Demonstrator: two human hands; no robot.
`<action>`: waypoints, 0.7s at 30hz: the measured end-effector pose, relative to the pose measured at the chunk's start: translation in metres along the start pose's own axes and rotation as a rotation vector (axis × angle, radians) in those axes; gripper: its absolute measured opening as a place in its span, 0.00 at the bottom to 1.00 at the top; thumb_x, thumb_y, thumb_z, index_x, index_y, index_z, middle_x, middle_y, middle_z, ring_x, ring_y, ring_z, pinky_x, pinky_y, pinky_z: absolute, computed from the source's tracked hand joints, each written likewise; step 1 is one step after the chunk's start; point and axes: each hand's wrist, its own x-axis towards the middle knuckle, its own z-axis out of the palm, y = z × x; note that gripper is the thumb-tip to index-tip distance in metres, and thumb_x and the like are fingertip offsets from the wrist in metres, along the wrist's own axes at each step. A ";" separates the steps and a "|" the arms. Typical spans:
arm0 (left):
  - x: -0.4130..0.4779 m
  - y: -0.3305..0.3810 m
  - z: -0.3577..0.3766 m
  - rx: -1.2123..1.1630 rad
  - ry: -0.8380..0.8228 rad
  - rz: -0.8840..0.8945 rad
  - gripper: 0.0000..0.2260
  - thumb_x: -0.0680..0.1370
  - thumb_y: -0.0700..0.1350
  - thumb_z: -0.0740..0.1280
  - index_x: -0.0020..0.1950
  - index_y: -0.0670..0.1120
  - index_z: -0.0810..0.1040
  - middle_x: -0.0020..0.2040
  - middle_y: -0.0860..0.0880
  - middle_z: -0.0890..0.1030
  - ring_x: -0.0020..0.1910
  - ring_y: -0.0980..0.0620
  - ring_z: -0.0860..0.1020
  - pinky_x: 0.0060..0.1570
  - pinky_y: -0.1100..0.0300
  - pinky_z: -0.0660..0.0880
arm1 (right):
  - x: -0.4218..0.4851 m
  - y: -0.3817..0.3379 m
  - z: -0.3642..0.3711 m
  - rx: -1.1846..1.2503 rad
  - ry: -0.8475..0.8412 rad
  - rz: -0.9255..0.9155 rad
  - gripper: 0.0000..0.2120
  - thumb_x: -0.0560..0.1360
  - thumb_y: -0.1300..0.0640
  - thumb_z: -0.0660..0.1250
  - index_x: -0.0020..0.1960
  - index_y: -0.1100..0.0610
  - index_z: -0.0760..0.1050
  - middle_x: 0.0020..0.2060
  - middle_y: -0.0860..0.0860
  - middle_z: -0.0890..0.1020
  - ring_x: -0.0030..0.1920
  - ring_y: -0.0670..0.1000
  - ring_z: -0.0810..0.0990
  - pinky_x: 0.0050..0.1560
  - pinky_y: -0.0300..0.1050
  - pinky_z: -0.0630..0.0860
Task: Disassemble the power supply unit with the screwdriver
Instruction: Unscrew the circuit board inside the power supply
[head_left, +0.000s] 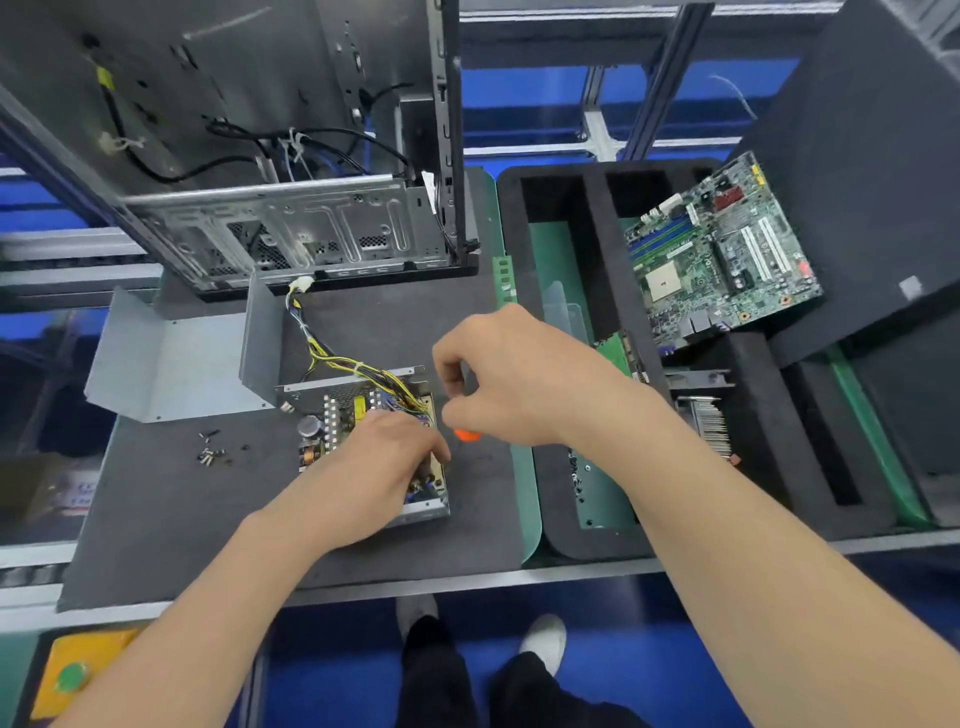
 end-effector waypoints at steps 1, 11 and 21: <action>0.000 0.002 0.000 0.004 0.014 -0.029 0.22 0.76 0.26 0.60 0.60 0.47 0.81 0.46 0.51 0.80 0.49 0.50 0.72 0.62 0.57 0.68 | 0.001 0.000 0.000 0.003 -0.001 0.000 0.06 0.68 0.58 0.71 0.37 0.52 0.75 0.29 0.46 0.73 0.32 0.48 0.72 0.30 0.40 0.64; 0.000 0.011 -0.006 -0.040 -0.004 -0.043 0.18 0.80 0.29 0.61 0.57 0.47 0.85 0.51 0.50 0.82 0.55 0.50 0.74 0.67 0.55 0.63 | 0.008 -0.005 0.004 -0.007 -0.032 -0.050 0.06 0.72 0.53 0.70 0.39 0.52 0.76 0.35 0.48 0.78 0.36 0.53 0.77 0.34 0.45 0.73; 0.000 0.011 -0.004 -0.050 0.024 -0.029 0.17 0.81 0.31 0.61 0.57 0.47 0.85 0.51 0.50 0.82 0.52 0.53 0.71 0.68 0.56 0.63 | 0.009 -0.012 0.004 -0.032 -0.054 -0.071 0.09 0.74 0.48 0.70 0.39 0.52 0.76 0.40 0.50 0.79 0.38 0.55 0.78 0.35 0.46 0.73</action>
